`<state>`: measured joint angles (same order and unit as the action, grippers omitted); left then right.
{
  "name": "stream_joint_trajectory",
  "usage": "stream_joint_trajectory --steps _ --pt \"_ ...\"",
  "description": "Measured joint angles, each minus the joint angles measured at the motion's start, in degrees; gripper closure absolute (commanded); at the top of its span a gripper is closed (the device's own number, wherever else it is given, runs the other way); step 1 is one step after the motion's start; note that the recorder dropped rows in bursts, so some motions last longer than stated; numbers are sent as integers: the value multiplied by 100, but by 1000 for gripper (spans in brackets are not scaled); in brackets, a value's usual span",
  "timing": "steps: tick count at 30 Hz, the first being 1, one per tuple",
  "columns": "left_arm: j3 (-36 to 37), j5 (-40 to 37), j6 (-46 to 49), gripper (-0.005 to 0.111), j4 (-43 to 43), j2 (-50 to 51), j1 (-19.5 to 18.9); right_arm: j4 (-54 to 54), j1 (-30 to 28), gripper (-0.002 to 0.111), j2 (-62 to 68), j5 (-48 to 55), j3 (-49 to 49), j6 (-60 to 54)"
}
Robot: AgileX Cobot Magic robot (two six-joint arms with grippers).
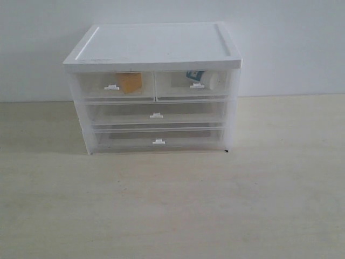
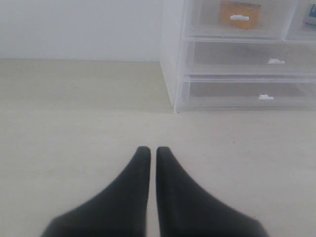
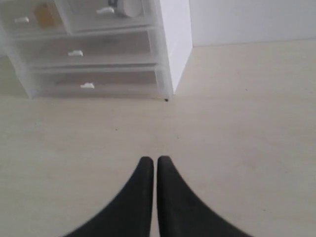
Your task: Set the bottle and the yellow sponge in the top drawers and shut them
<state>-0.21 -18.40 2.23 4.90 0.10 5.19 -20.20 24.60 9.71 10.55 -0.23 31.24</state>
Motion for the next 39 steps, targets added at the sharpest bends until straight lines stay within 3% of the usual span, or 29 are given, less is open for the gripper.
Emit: stream_joint_trajectory --steps 12,26,39 --pt "0 0 0 103 0 0 0 -150 -904 108 -917 1126 25 -360" --pt "0 0 22 103 0 0 0 -23 -1704 108 -931 1319 25 -111" --pt "0 0 22 103 0 0 0 388 -1723 108 -936 1340 25 -37"
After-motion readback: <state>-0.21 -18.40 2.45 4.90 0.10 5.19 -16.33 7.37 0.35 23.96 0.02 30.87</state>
